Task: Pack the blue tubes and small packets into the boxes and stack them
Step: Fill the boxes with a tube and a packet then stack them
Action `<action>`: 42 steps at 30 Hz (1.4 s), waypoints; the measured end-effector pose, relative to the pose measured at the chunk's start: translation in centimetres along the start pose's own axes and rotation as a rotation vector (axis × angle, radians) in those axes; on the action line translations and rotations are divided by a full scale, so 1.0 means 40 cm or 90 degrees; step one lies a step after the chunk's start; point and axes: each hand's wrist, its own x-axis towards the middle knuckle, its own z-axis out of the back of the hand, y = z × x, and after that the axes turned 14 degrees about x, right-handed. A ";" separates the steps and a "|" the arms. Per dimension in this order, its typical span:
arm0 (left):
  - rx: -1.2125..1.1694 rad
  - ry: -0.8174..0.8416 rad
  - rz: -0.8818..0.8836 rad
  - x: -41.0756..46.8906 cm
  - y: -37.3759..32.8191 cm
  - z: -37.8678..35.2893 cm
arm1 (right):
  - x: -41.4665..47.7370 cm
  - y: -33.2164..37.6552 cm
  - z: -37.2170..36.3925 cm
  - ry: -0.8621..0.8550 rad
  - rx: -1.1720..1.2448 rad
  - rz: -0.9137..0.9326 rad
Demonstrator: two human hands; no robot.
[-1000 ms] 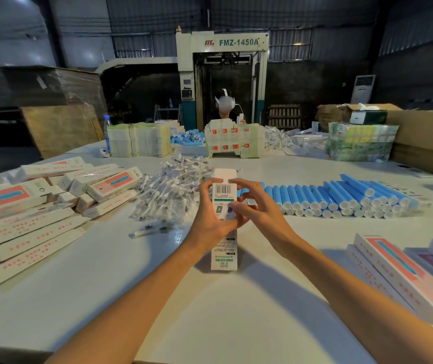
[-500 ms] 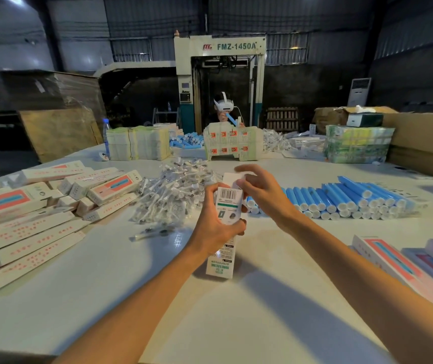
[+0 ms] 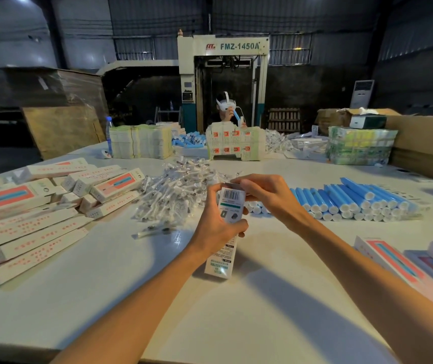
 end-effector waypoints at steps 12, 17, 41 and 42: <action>0.015 0.005 -0.040 -0.006 0.001 0.001 | -0.003 0.046 -0.020 -0.111 0.210 -0.172; 0.006 0.010 -0.047 -0.007 0.003 0.002 | 0.001 0.053 -0.013 -0.109 0.196 -0.188; -0.005 -0.057 -0.048 0.006 0.018 -0.001 | -0.066 -0.009 -0.083 -0.154 0.148 0.008; -0.006 -0.060 -0.047 0.006 0.019 -0.002 | -0.065 -0.007 -0.082 -0.153 0.143 0.007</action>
